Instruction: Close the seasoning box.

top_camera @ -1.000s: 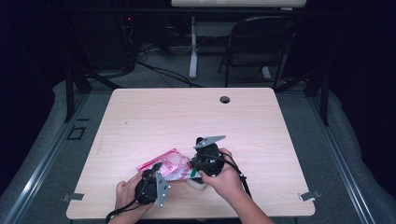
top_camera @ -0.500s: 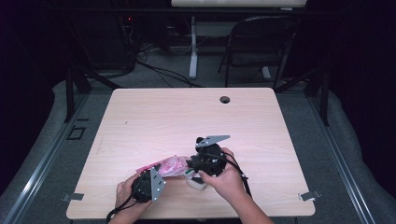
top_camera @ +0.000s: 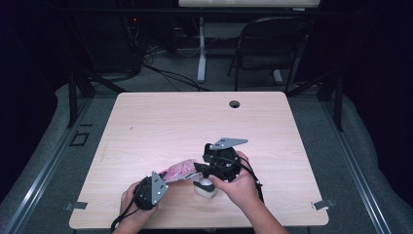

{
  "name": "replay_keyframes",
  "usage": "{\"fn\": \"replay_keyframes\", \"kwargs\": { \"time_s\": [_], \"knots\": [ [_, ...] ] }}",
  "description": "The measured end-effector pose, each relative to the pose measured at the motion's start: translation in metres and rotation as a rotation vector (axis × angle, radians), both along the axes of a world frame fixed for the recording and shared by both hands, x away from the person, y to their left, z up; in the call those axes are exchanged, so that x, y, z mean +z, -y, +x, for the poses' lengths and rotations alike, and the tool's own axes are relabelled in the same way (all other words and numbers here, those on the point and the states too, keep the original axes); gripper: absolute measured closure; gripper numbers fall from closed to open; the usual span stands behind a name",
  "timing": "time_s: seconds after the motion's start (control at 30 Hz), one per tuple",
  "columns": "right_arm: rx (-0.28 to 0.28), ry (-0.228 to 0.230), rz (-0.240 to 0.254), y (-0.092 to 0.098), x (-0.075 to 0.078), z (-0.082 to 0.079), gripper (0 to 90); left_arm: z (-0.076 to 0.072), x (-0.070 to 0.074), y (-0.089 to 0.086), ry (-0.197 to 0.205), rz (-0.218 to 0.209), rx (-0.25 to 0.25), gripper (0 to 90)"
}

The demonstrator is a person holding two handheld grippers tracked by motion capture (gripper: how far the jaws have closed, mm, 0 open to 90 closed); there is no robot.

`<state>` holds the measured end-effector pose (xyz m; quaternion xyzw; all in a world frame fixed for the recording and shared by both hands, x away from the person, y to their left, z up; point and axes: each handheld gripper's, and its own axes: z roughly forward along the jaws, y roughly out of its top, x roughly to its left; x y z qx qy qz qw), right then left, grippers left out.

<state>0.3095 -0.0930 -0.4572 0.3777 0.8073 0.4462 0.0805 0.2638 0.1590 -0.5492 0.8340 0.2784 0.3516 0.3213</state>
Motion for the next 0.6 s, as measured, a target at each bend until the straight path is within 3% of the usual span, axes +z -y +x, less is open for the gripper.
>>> {"fn": "replay_keyframes", "kwargs": {
  "time_s": [0.17, 0.33, 0.5, 0.6],
  "knots": [
    [-0.016, 0.035, 0.018, 0.005, 0.009, -0.002, 55.1, 0.008, 0.001, -0.013, -0.073, -0.105, 0.021, 86.7],
    [-0.029, 0.071, 0.022, 0.012, 0.018, -0.003, 54.0, 0.016, -0.001, -0.028, -0.147, -0.242, 0.056, 87.1],
    [-0.05, 0.086, 0.025, 0.022, 0.022, -0.003, 54.0, 0.022, -0.002, -0.04, -0.188, -0.336, 0.08, 87.5],
    [-0.064, 0.085, 0.022, 0.029, 0.024, -0.004, 54.0, 0.024, -0.002, -0.044, -0.19, -0.367, 0.095, 87.7]
  ]
}}
